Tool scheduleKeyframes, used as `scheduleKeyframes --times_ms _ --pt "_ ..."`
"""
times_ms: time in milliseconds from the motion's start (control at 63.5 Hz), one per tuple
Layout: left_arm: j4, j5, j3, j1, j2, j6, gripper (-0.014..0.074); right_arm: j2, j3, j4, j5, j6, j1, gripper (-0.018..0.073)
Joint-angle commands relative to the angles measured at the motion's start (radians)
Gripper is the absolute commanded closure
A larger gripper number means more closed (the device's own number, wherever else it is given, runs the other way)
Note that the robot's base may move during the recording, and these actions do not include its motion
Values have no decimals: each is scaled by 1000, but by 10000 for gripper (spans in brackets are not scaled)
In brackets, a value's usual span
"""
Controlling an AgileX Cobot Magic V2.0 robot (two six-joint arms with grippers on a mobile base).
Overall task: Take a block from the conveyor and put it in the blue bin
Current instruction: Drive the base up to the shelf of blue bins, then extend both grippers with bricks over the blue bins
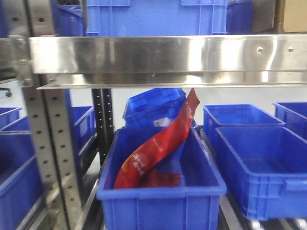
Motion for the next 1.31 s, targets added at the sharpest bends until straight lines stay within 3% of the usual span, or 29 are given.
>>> scheduleKeyframes --times_ms 0,1291 --pt "-11 -12 -1 0 -5 2 707 -5 0 -5 -26 -2 4 721" --pt "-11 -12 -1 0 -5 2 707 -5 0 -5 -33 -2 4 721"
